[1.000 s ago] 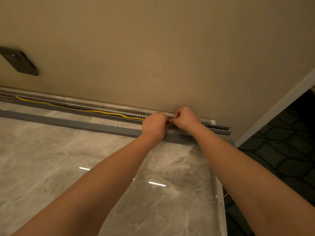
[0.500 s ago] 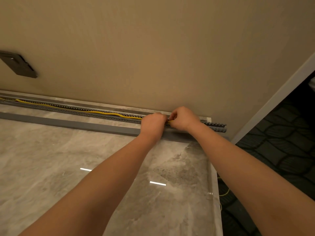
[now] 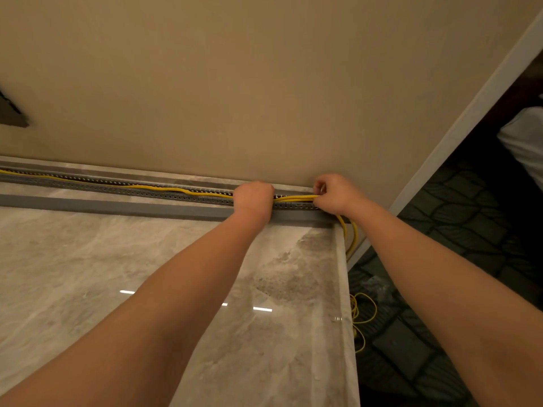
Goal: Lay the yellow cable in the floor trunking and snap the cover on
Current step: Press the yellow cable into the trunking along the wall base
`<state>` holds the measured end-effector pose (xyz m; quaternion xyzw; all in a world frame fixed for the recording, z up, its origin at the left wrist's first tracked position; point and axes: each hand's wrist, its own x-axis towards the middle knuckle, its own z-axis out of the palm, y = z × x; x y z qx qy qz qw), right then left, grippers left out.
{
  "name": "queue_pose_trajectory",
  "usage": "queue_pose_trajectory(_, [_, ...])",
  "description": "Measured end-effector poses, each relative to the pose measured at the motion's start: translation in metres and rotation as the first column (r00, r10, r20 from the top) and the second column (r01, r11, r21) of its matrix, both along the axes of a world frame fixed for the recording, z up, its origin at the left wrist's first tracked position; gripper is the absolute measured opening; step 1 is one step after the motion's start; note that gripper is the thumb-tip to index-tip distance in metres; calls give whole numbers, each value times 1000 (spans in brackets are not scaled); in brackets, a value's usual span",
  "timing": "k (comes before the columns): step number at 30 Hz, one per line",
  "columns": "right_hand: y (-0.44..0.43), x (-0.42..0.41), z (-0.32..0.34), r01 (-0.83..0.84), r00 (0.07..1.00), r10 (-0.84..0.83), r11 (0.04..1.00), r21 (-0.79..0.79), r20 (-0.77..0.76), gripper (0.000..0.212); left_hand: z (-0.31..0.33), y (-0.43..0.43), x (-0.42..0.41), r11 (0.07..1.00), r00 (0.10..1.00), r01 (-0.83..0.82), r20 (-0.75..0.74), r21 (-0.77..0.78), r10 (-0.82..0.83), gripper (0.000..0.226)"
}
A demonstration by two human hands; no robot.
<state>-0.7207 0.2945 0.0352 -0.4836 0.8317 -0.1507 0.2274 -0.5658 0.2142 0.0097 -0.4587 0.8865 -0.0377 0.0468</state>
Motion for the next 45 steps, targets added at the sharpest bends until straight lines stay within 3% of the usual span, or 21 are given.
queue_pose_trajectory(4, [7, -6, -1, 39, 965, -37, 999, -3, 259, 19, 1, 4, -3, 1000, 1000, -22, 21, -7, 22, 25])
queue_pose_trajectory(7, [9, -9, -5, 53, 960, -29, 996, -77, 279, 10, 1, 6, -5, 1000, 999, -30, 25, -11, 30, 26])
queue_pose_trajectory(10, [4, -7, -11, 89, 986, -62, 981, -174, 157, 6, 3, 7, -5, 999, 999, -26, 31, -23, 27, 26])
queue_pose_trajectory(14, [-4, -6, -13, 84, 996, -79, 989, -125, 44, 21, 9, 10, -8, 997, 999, 34, 32, -66, -32, 22])
queue_pose_trajectory(21, [-7, -7, -16, 102, 995, -100, 987, -123, 23, 18, 2, 34, -39, 978, 963, 207, -178, 0, -204, 22])
queue_pose_trajectory(28, [-7, -8, -12, 0, 999, -3, 998, -58, -48, 17, -1, 35, -48, 987, 980, 162, -112, -20, -163, 20])
queue_pose_trajectory(33, [12, -13, -5, -70, 906, 104, 993, 96, -411, 27, 4, 40, -54, 989, 987, 145, -74, -4, -145, 23])
queue_pose_trajectory(38, [34, -31, -7, -1, 832, 89, 987, 159, -547, 20, 4, 43, -56, 993, 991, 117, -72, 5, -117, 22])
queue_pose_trajectory(41, [44, -39, -10, 1, 872, 37, 997, 78, -488, 19, 7, 46, -59, 992, 991, 125, -47, 0, -125, 22])
queue_pose_trajectory(45, [50, -52, -10, 10, 968, -24, 998, -57, -249, 18, 9, 49, -62, 992, 992, 126, -15, -9, -126, 24])
